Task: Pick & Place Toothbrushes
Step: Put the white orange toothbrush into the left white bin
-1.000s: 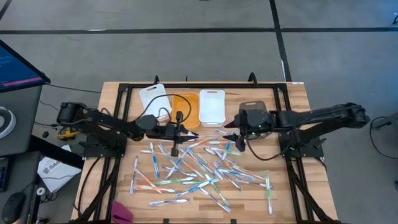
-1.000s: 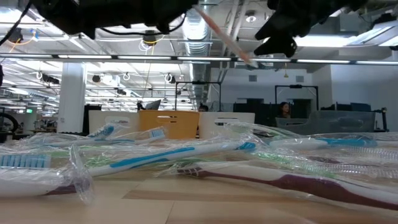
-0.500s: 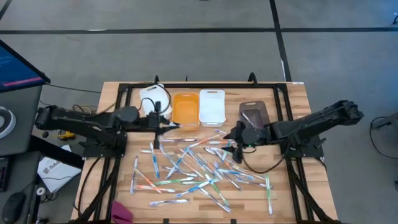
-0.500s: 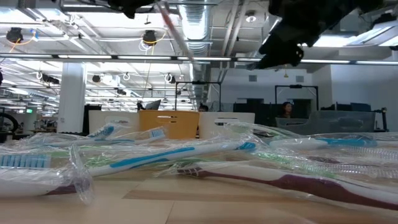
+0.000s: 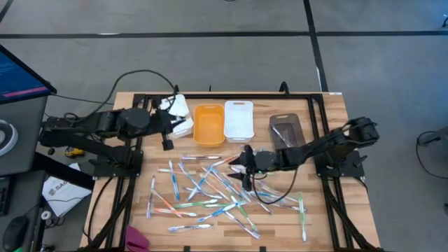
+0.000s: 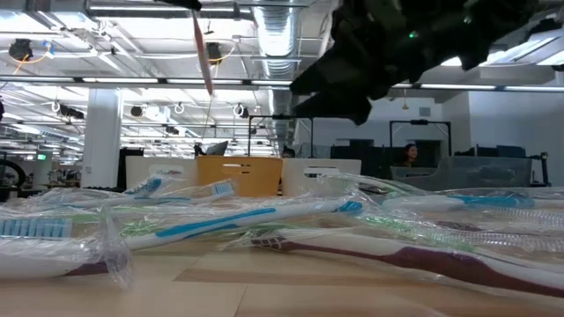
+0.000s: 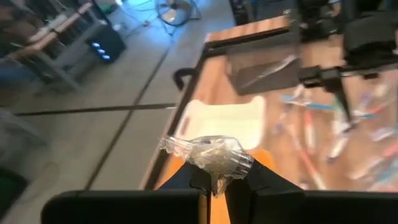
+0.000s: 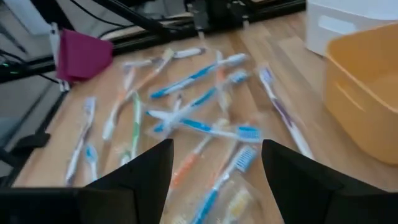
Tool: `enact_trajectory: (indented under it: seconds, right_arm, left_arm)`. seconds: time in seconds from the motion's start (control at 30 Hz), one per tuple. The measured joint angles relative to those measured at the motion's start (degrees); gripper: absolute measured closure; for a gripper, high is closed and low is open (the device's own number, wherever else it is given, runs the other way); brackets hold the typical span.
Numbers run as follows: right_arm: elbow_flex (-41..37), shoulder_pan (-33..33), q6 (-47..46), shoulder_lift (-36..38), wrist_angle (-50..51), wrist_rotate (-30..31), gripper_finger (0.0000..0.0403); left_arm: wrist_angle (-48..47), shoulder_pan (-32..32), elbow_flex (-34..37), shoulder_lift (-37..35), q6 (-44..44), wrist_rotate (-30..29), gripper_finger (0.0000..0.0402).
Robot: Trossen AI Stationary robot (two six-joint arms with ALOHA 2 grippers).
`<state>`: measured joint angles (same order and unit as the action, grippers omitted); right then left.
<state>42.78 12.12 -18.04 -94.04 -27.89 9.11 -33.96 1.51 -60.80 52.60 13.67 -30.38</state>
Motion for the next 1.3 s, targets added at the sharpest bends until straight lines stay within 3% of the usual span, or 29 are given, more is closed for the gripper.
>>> enact_trajectory:
  seconds: [0.1, 0.53, 1.3]
  right_arm:
    - [0.22, -0.67, 0.04, -0.14, -1.96, -3.24, 0.0164]
    - [2.27, 1.49, 7.67, 0.51, -1.84, -4.80, 0.0164]
    - [2.27, 4.86, 7.52, 0.02, -6.35, -4.64, 0.0164]
  left_arm:
    - [-2.06, -3.39, 0.17, 0.05, 1.04, -2.48, 0.0390]
    - [-2.28, -18.63, 10.91, 4.32, 1.10, -4.19, 0.0389]
    - [-2.53, -22.38, 13.77, 22.31, 4.16, -3.11, 0.0385]
